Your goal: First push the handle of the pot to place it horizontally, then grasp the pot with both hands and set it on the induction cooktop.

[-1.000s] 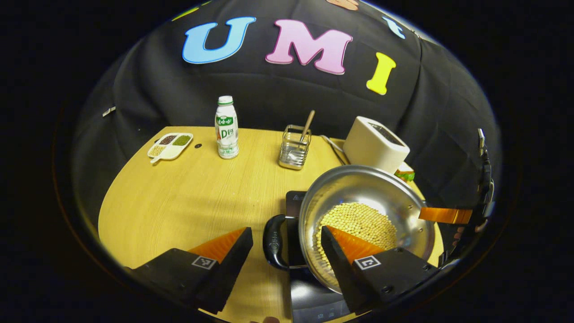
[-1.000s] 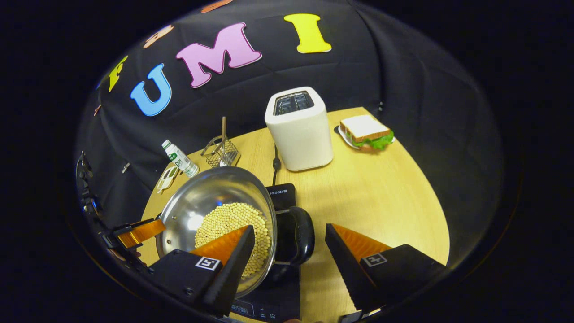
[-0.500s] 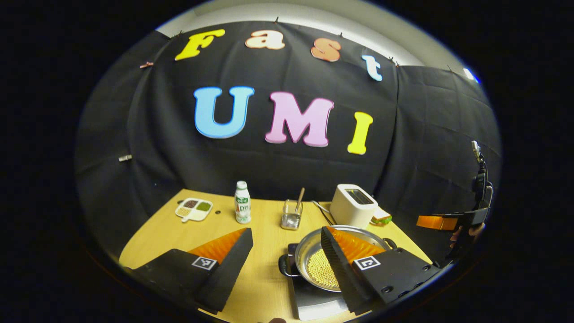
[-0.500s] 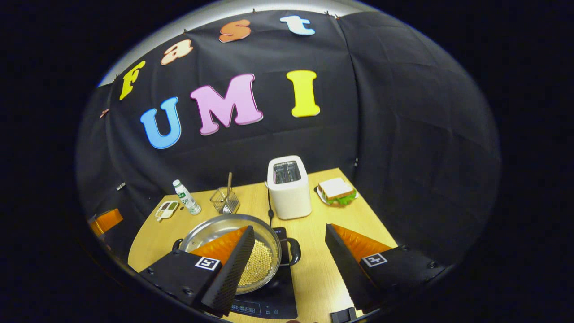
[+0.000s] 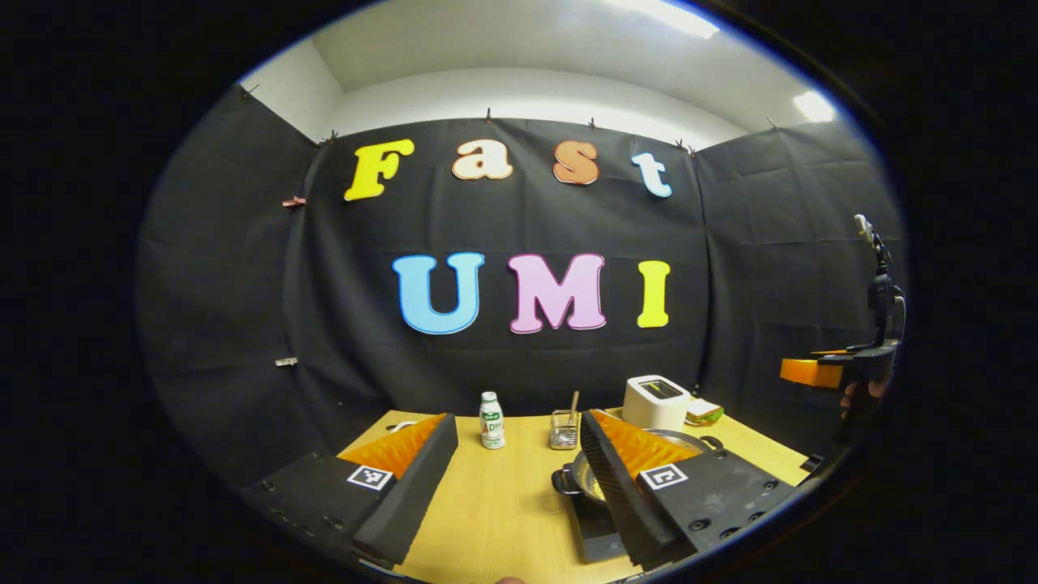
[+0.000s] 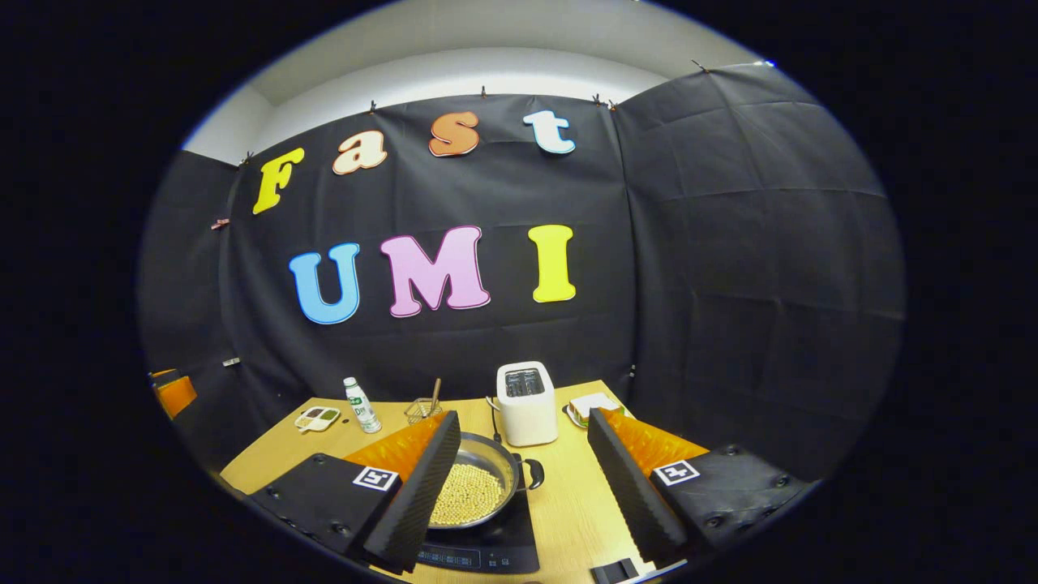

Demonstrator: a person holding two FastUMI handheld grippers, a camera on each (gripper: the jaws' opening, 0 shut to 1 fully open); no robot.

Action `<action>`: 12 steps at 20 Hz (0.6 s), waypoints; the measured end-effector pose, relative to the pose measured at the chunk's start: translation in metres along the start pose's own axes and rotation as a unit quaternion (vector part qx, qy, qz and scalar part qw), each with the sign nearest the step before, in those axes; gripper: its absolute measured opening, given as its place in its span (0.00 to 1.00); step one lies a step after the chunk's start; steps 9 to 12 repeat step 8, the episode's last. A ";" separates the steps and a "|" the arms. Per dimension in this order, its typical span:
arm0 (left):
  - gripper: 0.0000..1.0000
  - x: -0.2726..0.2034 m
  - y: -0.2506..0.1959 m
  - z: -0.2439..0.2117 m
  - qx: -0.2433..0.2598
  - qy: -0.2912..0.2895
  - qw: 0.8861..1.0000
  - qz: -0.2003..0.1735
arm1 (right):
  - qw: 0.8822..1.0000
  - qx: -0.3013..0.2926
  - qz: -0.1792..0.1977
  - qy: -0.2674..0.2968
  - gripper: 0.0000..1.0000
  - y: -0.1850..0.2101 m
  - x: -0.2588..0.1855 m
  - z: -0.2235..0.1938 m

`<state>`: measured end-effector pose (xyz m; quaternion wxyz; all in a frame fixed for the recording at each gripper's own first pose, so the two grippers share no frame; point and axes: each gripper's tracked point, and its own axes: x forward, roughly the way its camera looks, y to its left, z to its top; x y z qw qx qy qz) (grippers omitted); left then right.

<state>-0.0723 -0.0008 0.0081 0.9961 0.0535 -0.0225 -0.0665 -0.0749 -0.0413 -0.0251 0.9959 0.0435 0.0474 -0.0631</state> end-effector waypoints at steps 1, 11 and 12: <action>0.95 -0.010 -0.001 -0.001 0.000 -0.003 1.000 0.002 | 1.000 -0.003 -0.002 -0.003 0.98 -0.001 -0.010 0.000; 0.95 -0.057 -0.004 -0.014 -0.013 0.016 1.000 -0.001 | 0.999 -0.016 -0.034 -0.031 0.98 -0.008 -0.060 0.000; 0.95 -0.057 -0.004 -0.014 -0.013 0.016 1.000 -0.001 | 0.999 -0.016 -0.034 -0.031 0.98 -0.008 -0.060 0.000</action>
